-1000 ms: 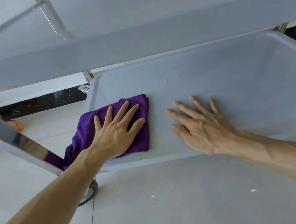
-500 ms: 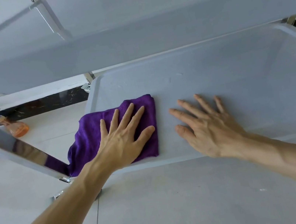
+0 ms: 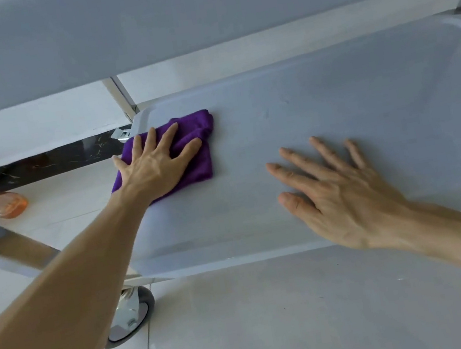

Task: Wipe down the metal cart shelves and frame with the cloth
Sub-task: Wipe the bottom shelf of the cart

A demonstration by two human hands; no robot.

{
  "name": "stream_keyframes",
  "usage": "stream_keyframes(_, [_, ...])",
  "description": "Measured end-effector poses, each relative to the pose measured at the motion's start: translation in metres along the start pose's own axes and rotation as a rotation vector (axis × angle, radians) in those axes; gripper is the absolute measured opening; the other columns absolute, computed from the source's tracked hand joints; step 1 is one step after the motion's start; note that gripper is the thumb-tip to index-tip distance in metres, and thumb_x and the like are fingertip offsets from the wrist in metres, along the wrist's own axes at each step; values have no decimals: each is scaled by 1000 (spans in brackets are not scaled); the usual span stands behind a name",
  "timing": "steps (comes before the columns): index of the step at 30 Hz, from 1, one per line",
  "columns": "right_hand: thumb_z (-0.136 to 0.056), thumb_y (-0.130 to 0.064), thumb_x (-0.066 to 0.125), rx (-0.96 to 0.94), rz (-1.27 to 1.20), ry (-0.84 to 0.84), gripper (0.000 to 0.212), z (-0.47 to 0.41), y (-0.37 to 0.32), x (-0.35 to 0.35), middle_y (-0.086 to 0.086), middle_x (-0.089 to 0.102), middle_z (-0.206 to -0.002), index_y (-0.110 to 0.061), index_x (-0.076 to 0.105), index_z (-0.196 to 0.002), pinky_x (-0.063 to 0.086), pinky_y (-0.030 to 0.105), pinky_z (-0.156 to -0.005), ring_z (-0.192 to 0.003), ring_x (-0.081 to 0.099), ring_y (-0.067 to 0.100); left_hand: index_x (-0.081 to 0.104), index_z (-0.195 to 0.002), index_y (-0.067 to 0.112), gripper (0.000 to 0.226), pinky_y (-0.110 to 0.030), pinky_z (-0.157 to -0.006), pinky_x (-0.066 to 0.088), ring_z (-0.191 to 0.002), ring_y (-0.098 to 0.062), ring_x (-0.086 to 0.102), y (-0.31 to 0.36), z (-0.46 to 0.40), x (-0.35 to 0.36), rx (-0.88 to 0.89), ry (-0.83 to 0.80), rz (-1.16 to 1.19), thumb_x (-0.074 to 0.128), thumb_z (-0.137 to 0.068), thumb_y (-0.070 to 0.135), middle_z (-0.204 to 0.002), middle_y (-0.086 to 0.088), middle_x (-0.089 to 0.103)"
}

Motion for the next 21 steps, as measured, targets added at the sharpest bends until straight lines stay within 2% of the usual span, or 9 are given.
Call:
stream_keyframes(3, [-88,-66,-4,-11,16,-2,70,1,-2,-1,-16,4,-166,-45,4,-155,7,65,-117,-153,4,31,16,-151,51,90,-69,-115,-1,-152,-21,5,-1,-27,-1,-31,6,18,11,-71,93,-162,10,18])
stream_keyframes(6, [-92,-64,2,-11,12,-26,69,1,-4,-2,-13,13,-165,-43,15,-156,11,66,-116,-152,11,34,18,-152,48,86,-69,-114,0,-152,-21,3,2,-48,-1,-57,14,36,14,-76,90,-163,11,16])
stream_keyframes(9, [-91,-65,-1,-11,19,-23,68,1,-4,-1,-16,6,-166,-45,7,-156,8,65,-117,-153,6,32,20,-152,45,81,-70,-113,1,-152,-22,3,6,-65,-2,-92,23,51,16,-81,85,-163,11,17])
stream_keyframes(13, [-89,-66,-6,-9,18,-9,68,0,-3,0,-18,-2,-165,-47,-2,-154,3,64,-118,-153,-2,29,16,-153,46,83,-72,-111,-8,-153,-27,-2,17,-78,1,-142,-4,78,14,-80,85,-166,9,10])
stream_keyframes(17, [-88,-66,-7,-7,7,-17,69,0,-2,-1,-18,-3,-165,-47,-2,-154,2,63,-118,-154,-3,29,13,-154,46,84,-71,-111,-11,-153,-28,-2,48,-73,5,-48,1,81,16,-80,87,-166,6,6])
stream_keyframes(21, [-87,-67,-7,3,20,-32,69,0,-3,-2,-19,-3,-165,-48,-3,-154,3,63,-118,-154,-3,28,14,-154,46,85,-68,-114,-7,-153,-26,0,101,-49,13,142,12,66,17,-80,87,-166,8,5])
Point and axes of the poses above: each hand's wrist, its own z-axis away from the middle knuckle, its own x-axis out of the palm, y = z × x, the point moved 9 cm from there along -z, towards the middle knuckle
